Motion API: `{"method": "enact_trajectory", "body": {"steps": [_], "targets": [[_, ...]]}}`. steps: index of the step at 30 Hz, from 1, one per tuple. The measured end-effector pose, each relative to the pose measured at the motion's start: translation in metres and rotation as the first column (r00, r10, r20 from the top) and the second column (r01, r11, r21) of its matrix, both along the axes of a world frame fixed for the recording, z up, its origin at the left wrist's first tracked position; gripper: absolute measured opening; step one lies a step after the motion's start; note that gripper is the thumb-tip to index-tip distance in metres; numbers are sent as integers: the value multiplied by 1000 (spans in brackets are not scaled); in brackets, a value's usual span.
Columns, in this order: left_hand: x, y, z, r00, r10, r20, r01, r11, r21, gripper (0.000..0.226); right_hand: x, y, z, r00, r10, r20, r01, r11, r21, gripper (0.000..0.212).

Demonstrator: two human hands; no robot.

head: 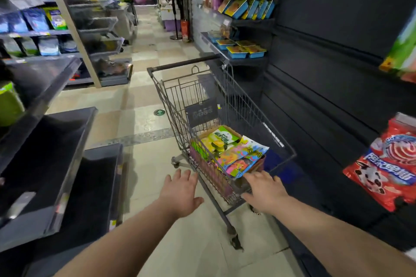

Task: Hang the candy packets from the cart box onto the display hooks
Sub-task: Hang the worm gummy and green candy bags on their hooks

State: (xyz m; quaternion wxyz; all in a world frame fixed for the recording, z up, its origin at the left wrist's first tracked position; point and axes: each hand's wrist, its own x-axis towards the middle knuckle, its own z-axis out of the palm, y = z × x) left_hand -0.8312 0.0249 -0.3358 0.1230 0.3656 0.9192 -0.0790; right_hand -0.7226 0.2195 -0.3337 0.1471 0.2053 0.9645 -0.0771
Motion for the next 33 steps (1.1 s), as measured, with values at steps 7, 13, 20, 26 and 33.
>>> {"method": "enact_trajectory", "body": {"steps": [7, 13, 20, 26, 33], "targets": [[-51, 99, -6, 998, -41, 46, 41, 999, 5, 79, -48, 92, -5, 999, -48, 21, 49, 997, -57, 61], [-81, 146, -20, 995, -67, 80, 69, 997, -17, 75, -69, 140, -15, 991, -90, 95, 96, 993, -65, 61], [-129, 187, -40, 982, -130, 139, 138, 989, -53, 75, -91, 174, -33, 977, -175, 121, 186, 979, -82, 62], [-190, 235, -68, 956, -213, 204, 235, 968, -89, 81, -125, 196, -53, 944, -295, 149, 313, 943, -114, 55], [-277, 280, -105, 899, -308, 311, 355, 929, -106, 77, -187, 211, -81, 863, -431, 264, 481, 861, -166, 56]]}}
